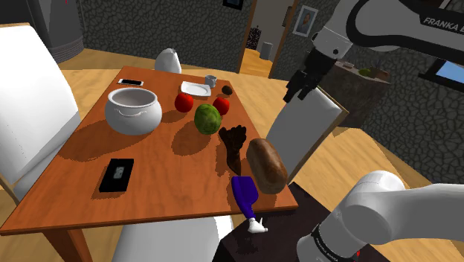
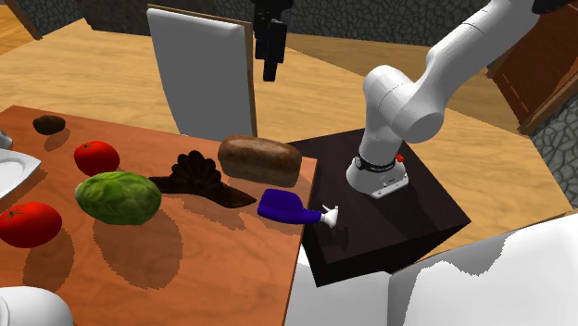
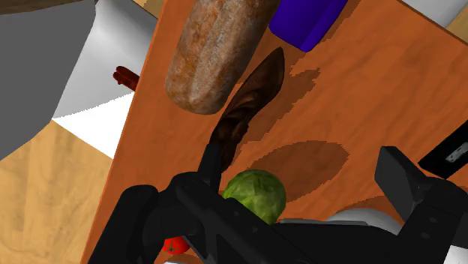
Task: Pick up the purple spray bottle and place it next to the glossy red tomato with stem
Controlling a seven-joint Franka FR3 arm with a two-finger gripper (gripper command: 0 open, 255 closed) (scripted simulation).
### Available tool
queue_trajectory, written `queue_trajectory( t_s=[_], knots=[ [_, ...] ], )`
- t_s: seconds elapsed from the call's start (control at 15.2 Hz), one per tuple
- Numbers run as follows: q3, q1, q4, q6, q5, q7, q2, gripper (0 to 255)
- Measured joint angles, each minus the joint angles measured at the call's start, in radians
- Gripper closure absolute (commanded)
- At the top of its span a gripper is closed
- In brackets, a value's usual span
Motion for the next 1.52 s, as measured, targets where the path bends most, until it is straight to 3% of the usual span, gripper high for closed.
queue_trajectory(
  t_s=[0.2,0.86,1.52],
  knots=[
    [0.011,-0.003,-0.040,0.022,-0.001,0.015,-0.012,0],
    [0.172,0.019,-0.359,0.208,0.045,0.203,-0.085,0],
    [0.368,0.080,-0.564,0.455,0.133,0.423,0.032,0]
  ],
)
